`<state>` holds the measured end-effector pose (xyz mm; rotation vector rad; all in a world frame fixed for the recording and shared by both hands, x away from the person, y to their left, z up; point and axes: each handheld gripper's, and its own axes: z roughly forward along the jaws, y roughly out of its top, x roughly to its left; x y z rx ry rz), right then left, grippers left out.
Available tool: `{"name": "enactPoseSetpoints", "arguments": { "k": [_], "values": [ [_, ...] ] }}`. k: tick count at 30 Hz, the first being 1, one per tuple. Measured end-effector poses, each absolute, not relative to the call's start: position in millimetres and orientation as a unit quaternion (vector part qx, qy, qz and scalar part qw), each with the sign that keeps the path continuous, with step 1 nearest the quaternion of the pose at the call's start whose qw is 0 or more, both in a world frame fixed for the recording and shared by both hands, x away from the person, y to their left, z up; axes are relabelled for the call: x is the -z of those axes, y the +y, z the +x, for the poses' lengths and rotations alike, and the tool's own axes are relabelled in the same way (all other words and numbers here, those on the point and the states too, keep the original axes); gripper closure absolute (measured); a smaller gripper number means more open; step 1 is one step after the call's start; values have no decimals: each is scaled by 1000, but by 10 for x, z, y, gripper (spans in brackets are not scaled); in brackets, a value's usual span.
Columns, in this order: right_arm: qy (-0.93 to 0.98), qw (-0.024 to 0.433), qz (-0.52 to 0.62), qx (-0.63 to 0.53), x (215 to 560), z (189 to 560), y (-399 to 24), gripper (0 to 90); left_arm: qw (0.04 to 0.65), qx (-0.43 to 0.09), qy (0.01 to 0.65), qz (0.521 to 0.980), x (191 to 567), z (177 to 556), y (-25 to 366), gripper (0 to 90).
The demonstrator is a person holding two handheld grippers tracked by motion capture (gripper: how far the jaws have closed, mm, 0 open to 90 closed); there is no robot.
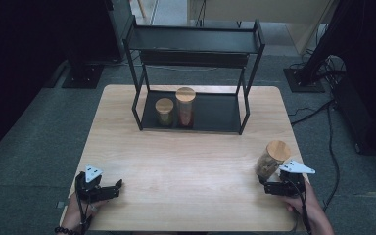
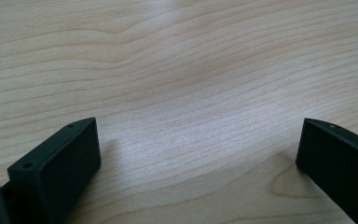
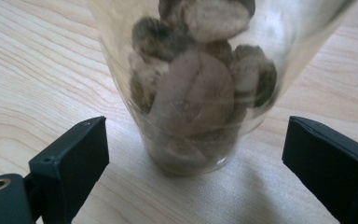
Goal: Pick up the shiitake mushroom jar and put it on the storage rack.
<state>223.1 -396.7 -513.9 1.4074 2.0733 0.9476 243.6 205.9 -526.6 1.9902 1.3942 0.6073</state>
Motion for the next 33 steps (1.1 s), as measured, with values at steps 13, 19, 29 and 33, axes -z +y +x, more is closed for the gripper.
{"name": "enactPoseSetpoints", "arguments": {
  "k": [13,19,29,33],
  "values": [
    [763,233,490,-352,4901,2236,-3928,76,313,-230,529,755,5266,2436,2059,0],
    [763,237,486,-354,4835,2272,-3913,102,313,-230,529,754,5266,2436,2059,0],
    [757,240,494,-354,4797,2333,-3906,178,313,-230,528,755,5266,2436,2059,0],
    [752,242,498,-357,4793,2348,-3908,228,313,-230,528,755,5266,2437,2060,0]
  ]
}}
